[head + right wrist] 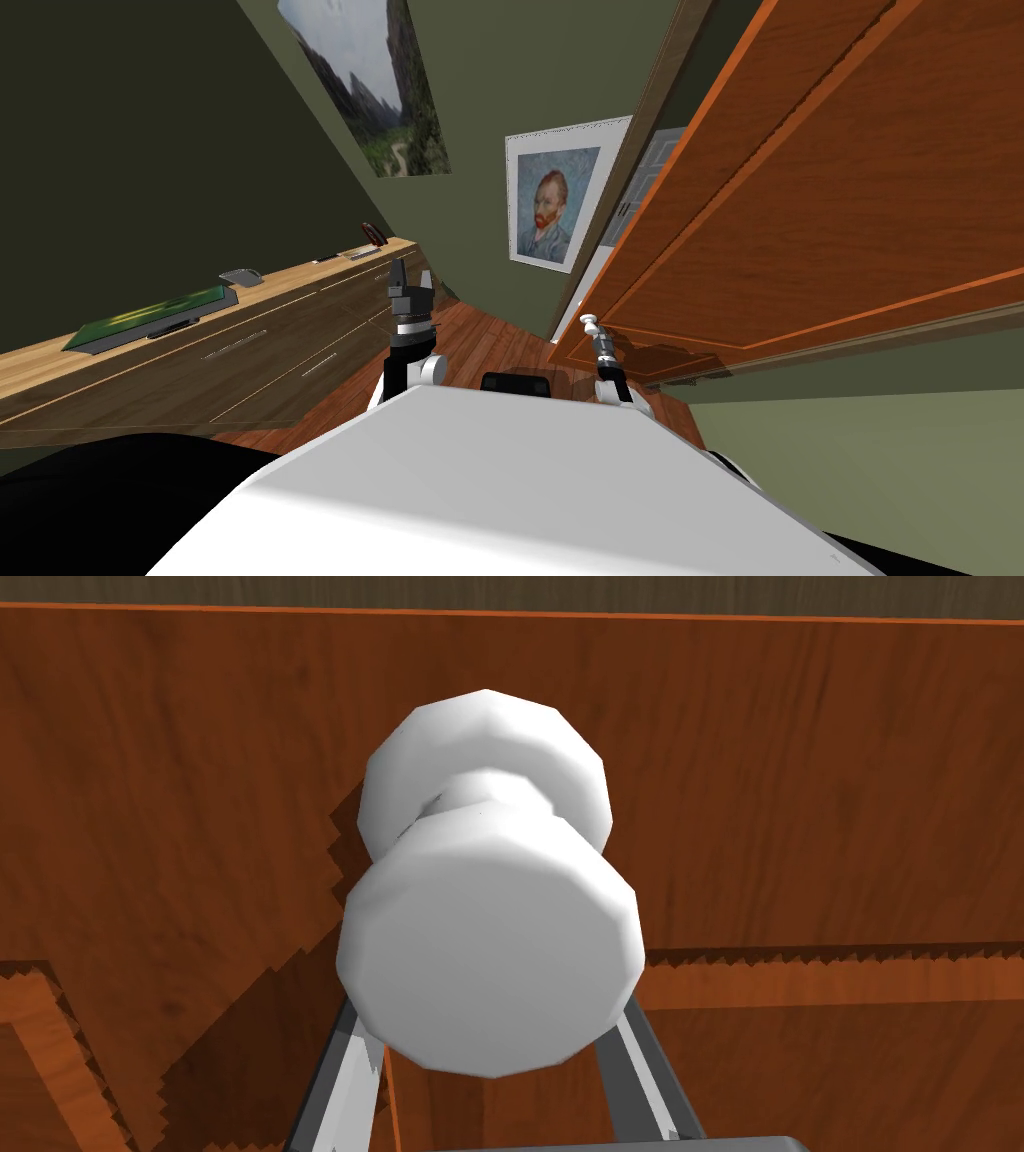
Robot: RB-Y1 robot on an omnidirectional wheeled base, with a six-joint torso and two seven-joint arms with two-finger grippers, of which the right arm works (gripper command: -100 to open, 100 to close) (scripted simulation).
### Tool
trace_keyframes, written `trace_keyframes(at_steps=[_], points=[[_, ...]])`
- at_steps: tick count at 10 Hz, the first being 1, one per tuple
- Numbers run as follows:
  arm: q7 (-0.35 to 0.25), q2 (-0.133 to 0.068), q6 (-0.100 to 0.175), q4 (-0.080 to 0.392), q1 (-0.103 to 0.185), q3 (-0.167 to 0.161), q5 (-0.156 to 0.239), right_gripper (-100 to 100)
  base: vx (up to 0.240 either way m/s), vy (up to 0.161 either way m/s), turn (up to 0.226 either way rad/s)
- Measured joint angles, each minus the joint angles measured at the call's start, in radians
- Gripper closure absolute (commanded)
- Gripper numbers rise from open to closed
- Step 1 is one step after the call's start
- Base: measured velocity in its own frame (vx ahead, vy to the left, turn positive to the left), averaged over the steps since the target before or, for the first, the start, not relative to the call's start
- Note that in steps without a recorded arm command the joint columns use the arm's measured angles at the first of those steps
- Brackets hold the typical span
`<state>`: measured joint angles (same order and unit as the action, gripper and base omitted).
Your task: Pull the door open
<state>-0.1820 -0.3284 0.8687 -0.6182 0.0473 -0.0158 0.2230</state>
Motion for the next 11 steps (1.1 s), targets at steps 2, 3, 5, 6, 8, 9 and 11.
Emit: trace_keyframes(at_steps=[2, 3, 5, 6, 8, 9, 11], points=[[-0.044, -0.002, 0.002, 0.002, -0.001, -0.005, 0.008, 100, -0.025, -0.015, 0.031], [-0.073, -0.003, 0.007, 0.009, 0.001, -0.010, 0.014, 100, -0.030, -0.013, 0.020], [-0.117, -0.004, -0.006, -0.012, -0.010, -0.014, 0.023, 100, -0.032, -0.011, 0.026], [-0.138, -0.004, -0.001, -0.007, -0.009, -0.017, 0.026, 100, -0.028, -0.006, 0.036], [-0.182, -0.007, -0.002, -0.001, -0.005, -0.022, 0.034, 100, -0.015, -0.007, 0.017], [-0.205, -0.008, -0.008, -0.013, -0.012, -0.024, 0.039, 100, -0.023, -0.006, 0.021], [-0.254, -0.009, 0.011, 0.018, 0.001, -0.031, 0.045, 100, -0.023, -0.011, 0.023]])
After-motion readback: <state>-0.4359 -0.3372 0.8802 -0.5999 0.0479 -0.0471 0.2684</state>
